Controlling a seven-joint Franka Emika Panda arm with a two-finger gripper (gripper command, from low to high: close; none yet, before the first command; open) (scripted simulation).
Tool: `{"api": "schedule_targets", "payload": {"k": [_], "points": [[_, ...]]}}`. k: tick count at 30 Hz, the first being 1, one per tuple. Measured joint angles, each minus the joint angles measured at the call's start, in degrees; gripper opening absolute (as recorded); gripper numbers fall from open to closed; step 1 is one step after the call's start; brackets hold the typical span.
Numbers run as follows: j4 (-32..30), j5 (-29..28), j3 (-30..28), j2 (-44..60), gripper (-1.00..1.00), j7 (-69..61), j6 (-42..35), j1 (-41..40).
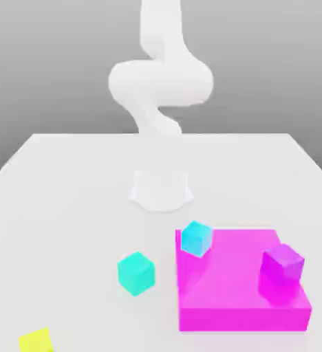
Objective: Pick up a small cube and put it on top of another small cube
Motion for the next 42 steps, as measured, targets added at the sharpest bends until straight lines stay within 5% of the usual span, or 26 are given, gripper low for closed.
{"api": "schedule_targets", "payload": {"k": [17, 20, 25, 26, 33, 42], "points": [[-29.21, -2.78, -14.17, 34.56, 0.00, -39.76, 26.30, 6.13], [-30.66, 2.80, -13.60, 43.03, 0.00, -47.54, 32.71, 6.65], [-29.13, 13.02, -2.62, 53.69, 0.00, -55.48, 41.28, -1.88], [-28.91, 13.57, -1.03, 55.12, -1.00, -55.88, 42.49, -3.32], [-28.91, 13.40, -0.77, 55.16, -1.00, -55.76, 42.42, -3.64], [-30.15, -0.70, -7.12, 40.41, -1.00, -43.55, 28.98, -1.86]]}}
